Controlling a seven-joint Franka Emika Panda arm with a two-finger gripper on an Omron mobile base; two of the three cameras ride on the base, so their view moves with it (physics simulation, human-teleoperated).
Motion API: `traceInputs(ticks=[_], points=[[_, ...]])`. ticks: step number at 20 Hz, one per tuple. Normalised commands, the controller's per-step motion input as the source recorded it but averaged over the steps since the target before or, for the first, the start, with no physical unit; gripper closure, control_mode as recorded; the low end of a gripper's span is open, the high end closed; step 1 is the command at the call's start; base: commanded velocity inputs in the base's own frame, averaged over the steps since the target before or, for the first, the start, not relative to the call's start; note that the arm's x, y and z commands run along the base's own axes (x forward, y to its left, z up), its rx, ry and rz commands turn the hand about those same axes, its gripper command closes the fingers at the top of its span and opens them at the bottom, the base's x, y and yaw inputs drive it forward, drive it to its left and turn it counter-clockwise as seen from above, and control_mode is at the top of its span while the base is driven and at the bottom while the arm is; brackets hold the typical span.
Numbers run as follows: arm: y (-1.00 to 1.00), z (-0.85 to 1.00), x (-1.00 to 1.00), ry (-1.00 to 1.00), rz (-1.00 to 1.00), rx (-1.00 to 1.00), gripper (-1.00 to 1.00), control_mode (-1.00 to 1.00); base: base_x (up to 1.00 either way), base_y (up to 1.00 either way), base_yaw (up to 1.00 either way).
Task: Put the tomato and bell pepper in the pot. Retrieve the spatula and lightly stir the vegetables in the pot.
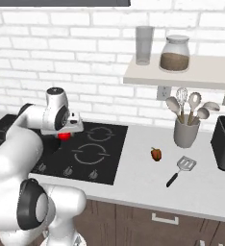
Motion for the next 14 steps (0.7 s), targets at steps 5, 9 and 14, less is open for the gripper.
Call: traceInputs(ticks=[5, 9, 14], points=[[1.0, 0.05, 0.33, -0.04, 0.22, 0.01, 1.0, -1.0, 0.0, 0.0, 0.0], [0.73, 0.0, 0.37, 0.07, 0.05, -0.07, 1.0, -1.0, 0.0, 0.0, 0.0], [0.41, -0.2, 0.44, 0.02, 0.0, -0.02, 1.0, -1.0, 0.0, 0.0, 0.0]])
